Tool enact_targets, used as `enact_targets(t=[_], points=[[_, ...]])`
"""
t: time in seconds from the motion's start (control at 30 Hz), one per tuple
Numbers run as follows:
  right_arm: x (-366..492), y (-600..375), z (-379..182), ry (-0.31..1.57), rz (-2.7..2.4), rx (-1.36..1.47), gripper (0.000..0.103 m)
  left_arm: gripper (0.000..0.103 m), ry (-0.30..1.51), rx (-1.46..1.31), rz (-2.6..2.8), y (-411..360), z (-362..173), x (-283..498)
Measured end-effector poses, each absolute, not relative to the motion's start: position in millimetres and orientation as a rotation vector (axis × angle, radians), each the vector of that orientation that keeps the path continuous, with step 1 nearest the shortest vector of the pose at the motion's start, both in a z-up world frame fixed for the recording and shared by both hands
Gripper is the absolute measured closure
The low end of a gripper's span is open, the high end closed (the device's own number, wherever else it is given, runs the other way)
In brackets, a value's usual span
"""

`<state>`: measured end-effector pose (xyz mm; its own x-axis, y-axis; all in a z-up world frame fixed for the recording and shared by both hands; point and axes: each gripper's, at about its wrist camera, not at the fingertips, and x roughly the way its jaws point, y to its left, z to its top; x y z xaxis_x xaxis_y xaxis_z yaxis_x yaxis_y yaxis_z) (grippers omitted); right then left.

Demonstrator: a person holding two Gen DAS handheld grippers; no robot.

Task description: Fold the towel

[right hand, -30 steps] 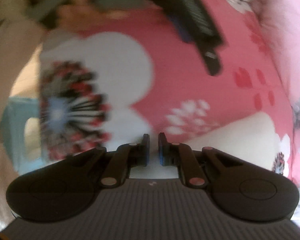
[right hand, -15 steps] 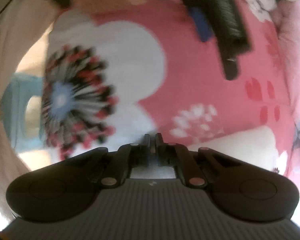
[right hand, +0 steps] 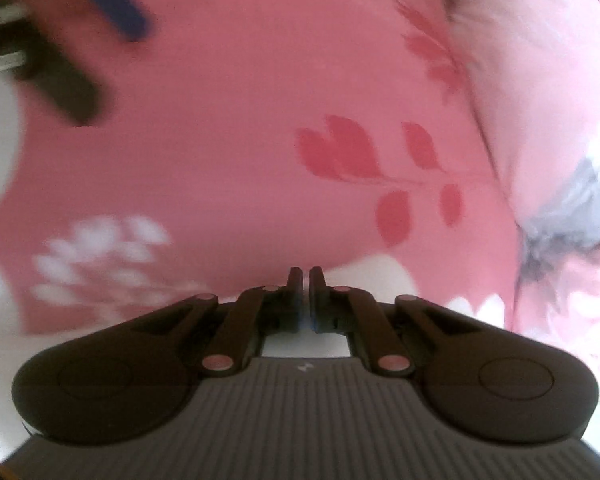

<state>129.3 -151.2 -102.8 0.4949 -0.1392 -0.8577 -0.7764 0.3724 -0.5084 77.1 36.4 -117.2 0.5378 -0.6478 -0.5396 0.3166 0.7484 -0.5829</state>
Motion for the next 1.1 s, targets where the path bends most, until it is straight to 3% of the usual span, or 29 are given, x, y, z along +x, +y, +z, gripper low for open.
enact_targets(t=[0.53,0.77,0.97,1.1], points=[[175,-171,-92,0.87,0.388,-1.002,0.101,0.018,0.82,-0.424,-0.594,31,-120,74],[169,-166,-105,1.114,0.636,-0.947,0.101,0.018,0.818,-0.423,-0.593,32,-120,73],[195,-178,-101,0.937,0.344,-0.988,0.099,0.018,0.816,-0.419,-0.589,31,-120,73],[178,-174,-87,0.972,0.507,-0.902,0.099,0.018,0.815,-0.415,-0.587,31,-120,73]])
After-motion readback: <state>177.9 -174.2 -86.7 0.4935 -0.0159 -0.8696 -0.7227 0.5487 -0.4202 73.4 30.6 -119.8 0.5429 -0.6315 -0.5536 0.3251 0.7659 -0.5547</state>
